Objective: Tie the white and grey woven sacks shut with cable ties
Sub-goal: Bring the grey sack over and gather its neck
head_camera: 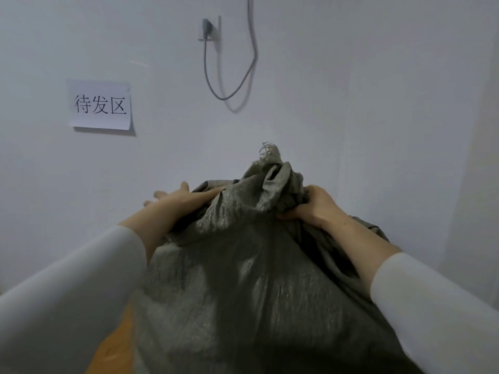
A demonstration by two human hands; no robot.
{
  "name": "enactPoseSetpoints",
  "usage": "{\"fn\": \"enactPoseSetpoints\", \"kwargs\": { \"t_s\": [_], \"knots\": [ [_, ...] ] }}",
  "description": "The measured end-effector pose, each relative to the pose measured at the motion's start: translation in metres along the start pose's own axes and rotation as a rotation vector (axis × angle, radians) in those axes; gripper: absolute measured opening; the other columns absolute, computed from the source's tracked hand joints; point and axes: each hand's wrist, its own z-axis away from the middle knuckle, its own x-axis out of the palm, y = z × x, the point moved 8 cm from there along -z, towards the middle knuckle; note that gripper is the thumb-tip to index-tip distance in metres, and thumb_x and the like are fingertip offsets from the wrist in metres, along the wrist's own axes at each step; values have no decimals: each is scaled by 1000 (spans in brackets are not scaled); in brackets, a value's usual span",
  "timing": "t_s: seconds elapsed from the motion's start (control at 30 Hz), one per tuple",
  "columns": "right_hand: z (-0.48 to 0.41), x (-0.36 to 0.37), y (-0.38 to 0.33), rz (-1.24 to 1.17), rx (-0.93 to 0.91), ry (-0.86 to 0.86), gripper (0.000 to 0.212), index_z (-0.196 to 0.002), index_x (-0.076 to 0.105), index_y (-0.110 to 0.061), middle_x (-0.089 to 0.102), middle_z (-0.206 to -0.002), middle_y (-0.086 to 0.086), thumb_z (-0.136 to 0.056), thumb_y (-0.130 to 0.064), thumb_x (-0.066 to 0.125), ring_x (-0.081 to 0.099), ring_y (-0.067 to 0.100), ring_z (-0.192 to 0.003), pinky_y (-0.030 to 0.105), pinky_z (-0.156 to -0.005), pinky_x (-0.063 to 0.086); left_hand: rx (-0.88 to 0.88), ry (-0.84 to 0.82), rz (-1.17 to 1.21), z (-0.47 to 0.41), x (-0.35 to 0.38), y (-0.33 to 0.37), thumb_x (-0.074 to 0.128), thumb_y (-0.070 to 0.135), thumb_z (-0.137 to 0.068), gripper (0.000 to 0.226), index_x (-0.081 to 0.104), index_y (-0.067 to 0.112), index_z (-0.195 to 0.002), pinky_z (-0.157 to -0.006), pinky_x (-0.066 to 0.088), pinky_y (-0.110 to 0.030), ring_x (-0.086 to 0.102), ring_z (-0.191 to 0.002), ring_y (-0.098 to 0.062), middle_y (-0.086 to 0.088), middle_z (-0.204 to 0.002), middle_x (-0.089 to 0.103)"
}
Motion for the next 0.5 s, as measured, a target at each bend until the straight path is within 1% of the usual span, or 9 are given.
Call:
{"fn": "enactPoseSetpoints", "kwargs": {
  "t_s": [0.03,0.07,0.1,0.17,0.2,0.23,0.33,0.4,0.5],
  "knots": [
    [-2,-1,2,-21,14,-6,65,-89,68,-20,68,-104,2,-36,-50,89,59,22,-104,34,-95,47,-14,-12,35,-5,9,-6,37,82,-70,102,11,22,-148,-114,16,-57,13,-139,-46,-24,-152,12],
    [-4,-1,6,-77,35,-18,69,-94,69,-20,68,-105,2,-35,-49,90,60,21,-103,33,-95,47,-14,2,40,-6,16,-9,38,63,-87,82,10,16,-148,-114,18,-56,17,-138,-46,-26,-152,15],
    [-1,-1,9,-154,64,-55,59,-96,70,-21,69,-103,1,-43,-38,91,62,19,-98,31,-92,48,-20,8,55,-4,19,-8,34,49,-94,70,9,14,-149,-114,19,-55,19,-138,-46,-27,-152,15],
    [6,4,16,-266,114,-170,39,-93,68,-23,69,-97,-1,-59,-18,86,63,15,-88,27,-84,47,-46,12,136,-1,28,-10,29,48,-97,68,-1,17,-150,-115,14,-53,7,-141,-45,-24,-155,-1],
    [10,6,18,-289,125,-198,36,-91,67,-25,69,-96,-2,-61,-16,85,63,14,-87,27,-83,47,-45,4,199,-1,33,-9,30,48,-97,69,-4,19,-150,-116,13,-50,4,-143,-42,-19,-156,-5],
    [13,7,21,-305,136,-205,36,-91,66,-25,69,-96,-2,-61,-17,84,63,16,-88,29,-85,48,9,-12,244,-2,36,-4,34,43,-97,67,0,20,-150,-116,15,-47,9,-143,-39,-16,-157,1],
    [15,7,25,-322,185,-141,37,-93,67,-23,70,-97,2,-60,-15,83,64,21,-92,32,-88,51,105,-30,180,-10,44,6,43,17,-98,43,38,4,-139,-106,32,-35,38,-131,-34,-19,-143,40],
    [14,6,27,-302,227,-117,35,-92,68,-19,70,-95,4,-60,-14,81,64,21,-87,31,-84,52,83,-13,133,-10,43,8,38,13,-99,37,44,0,-133,-105,29,-33,37,-131,-33,-20,-139,43],
    [14,7,25,-258,293,-100,27,-86,68,-14,69,-92,10,-61,-9,77,64,24,-82,33,-79,55,139,55,107,-9,34,14,33,14,-100,38,42,9,-136,-113,19,-37,24,-137,-34,-19,-146,31]
  ]
}}
